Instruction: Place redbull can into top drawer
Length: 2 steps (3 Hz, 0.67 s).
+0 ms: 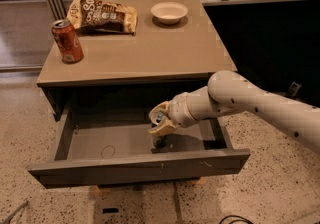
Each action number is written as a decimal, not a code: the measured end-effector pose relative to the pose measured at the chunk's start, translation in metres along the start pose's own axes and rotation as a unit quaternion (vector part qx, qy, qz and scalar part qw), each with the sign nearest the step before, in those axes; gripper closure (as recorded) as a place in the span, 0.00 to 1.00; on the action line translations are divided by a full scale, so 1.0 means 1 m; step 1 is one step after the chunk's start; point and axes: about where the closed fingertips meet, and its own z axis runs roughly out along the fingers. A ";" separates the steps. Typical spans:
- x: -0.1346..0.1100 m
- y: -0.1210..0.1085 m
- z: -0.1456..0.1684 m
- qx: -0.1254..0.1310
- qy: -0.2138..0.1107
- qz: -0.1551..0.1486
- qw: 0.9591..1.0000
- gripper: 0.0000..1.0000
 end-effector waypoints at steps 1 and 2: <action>0.000 0.000 0.000 0.000 0.000 0.000 1.000 0.50; 0.000 0.000 0.000 0.000 0.000 0.000 1.000 0.27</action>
Offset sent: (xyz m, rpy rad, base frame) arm 0.0000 0.0000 0.0000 0.0000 0.0000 0.0000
